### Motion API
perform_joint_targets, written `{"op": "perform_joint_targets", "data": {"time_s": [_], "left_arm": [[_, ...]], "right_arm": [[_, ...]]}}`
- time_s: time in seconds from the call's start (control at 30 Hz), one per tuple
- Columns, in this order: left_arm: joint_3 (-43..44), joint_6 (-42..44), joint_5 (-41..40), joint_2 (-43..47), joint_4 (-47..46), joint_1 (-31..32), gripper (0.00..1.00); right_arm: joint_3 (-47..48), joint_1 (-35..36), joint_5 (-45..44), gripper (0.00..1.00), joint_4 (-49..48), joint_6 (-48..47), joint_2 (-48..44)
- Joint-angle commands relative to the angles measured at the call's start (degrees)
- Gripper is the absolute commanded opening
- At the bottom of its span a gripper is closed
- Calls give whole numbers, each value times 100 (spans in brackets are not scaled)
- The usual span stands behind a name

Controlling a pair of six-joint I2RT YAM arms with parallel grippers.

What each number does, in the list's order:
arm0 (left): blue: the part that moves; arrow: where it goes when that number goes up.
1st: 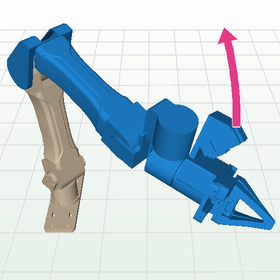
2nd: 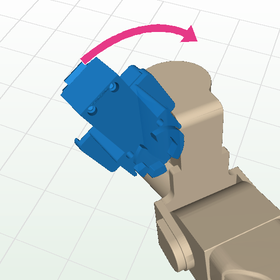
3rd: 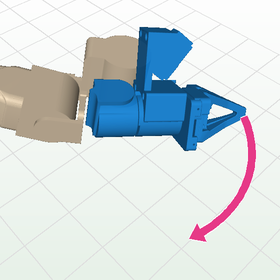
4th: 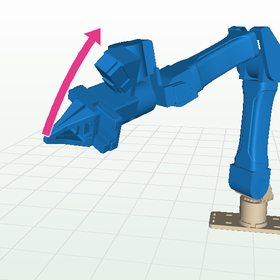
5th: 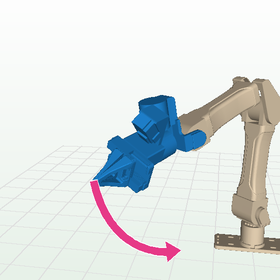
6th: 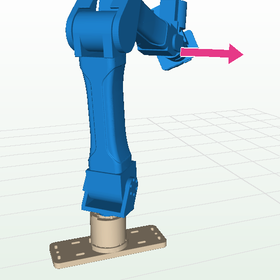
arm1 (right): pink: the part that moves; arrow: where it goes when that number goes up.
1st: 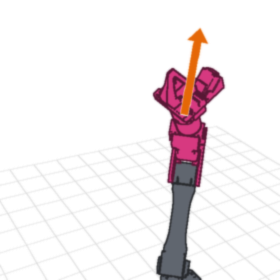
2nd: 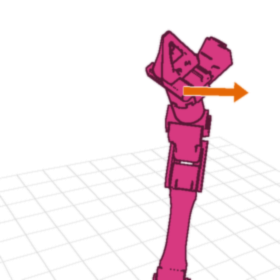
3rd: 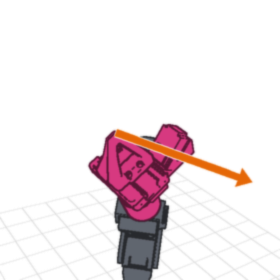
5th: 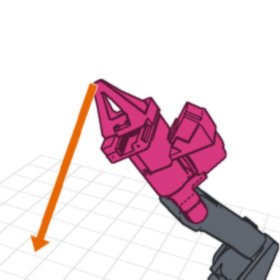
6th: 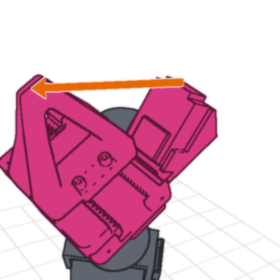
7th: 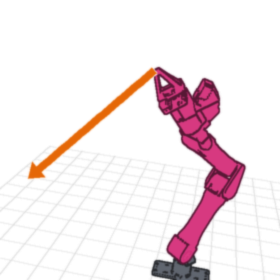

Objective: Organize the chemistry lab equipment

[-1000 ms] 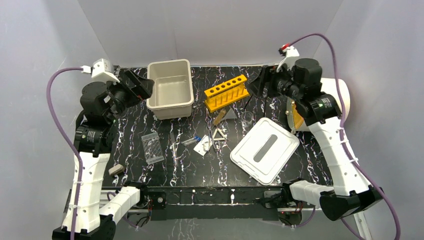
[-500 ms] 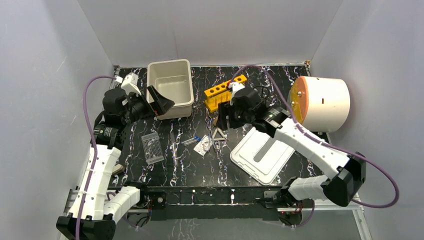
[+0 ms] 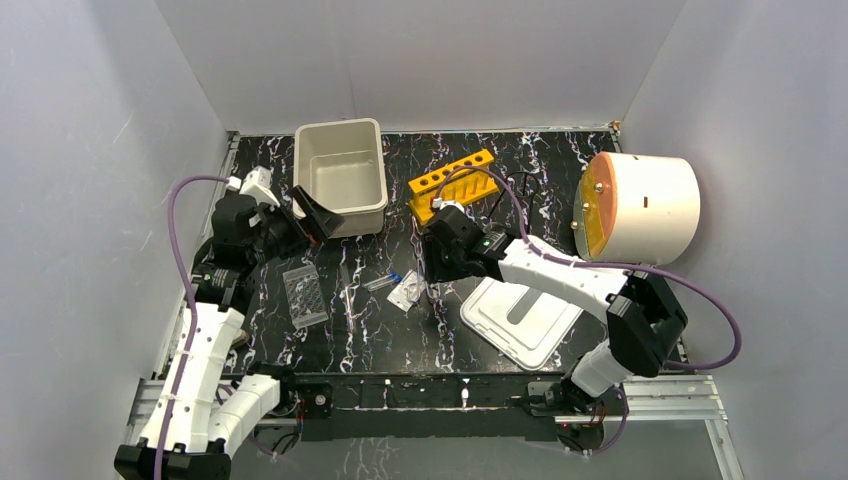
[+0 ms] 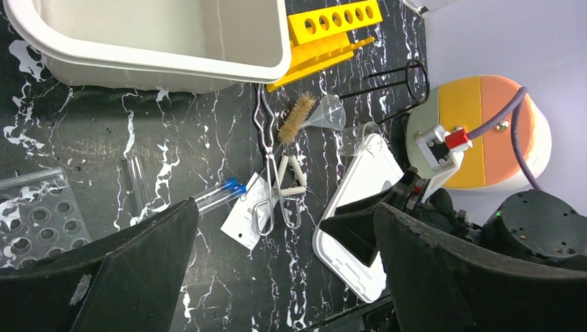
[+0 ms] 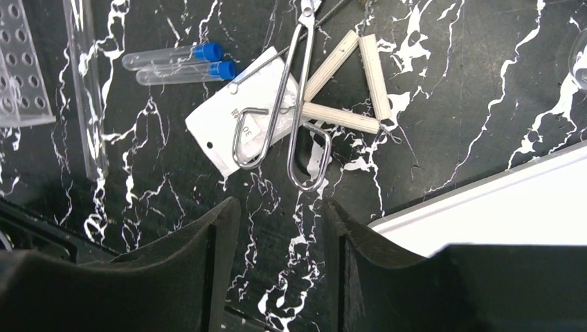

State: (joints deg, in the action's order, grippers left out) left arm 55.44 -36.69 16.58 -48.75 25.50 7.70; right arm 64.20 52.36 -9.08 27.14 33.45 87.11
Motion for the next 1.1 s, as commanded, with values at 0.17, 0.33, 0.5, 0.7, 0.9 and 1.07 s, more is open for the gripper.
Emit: {"op": "perform_joint_targets", "data": {"time_s": [0.17, 0.33, 0.5, 0.7, 0.9, 1.07], "left_arm": [[-98, -113, -103, 229, 381, 21, 98], [-262, -212, -38, 305, 456, 21, 98], [-518, -185, 147, 301, 526, 21, 92], [-761, -339, -199, -73, 1077, 87, 66], [-815, -650, -1350, -593, 1249, 826, 48], [-486, -1051, -2810, -1650, 1804, 1970, 56]], "right_arm": [[43, 4, -188, 53, -292, 470, 251], [114, 10, 273, 56, -549, 579, 451], [318, 16, 781, 56, -750, 862, 771], [255, 20, 733, 56, -973, 1095, 804], [-115, 18, 418, 56, -1024, 1234, 487], [-387, 13, 166, 57, -1155, 1245, 169]]}}
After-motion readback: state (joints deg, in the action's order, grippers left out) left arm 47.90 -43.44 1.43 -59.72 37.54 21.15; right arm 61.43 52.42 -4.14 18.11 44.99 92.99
